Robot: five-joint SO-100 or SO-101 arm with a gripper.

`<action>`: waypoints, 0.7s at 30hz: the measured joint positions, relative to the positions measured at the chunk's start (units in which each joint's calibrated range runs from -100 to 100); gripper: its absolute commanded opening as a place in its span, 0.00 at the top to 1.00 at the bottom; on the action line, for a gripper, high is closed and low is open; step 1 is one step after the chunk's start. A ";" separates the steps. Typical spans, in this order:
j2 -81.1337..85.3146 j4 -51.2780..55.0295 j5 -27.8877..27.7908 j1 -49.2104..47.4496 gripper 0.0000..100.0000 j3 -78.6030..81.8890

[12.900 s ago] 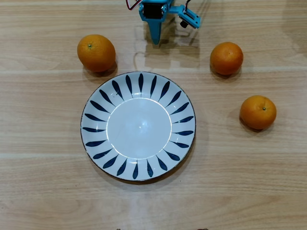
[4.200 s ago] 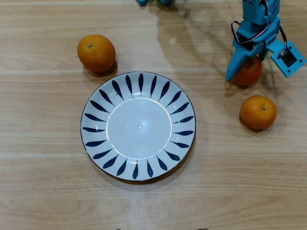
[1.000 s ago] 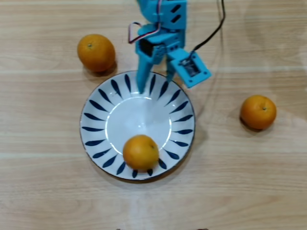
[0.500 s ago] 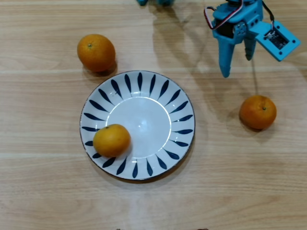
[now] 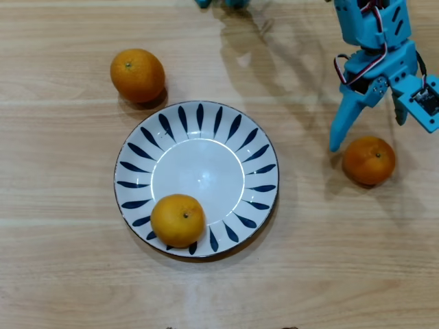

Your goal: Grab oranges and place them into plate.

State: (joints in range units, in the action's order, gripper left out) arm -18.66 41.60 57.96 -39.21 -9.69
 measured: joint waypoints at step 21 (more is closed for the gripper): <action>-14.81 -15.76 2.09 0.00 0.75 0.00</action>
State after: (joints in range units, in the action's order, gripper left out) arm -33.47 25.84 60.04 -39.21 -9.69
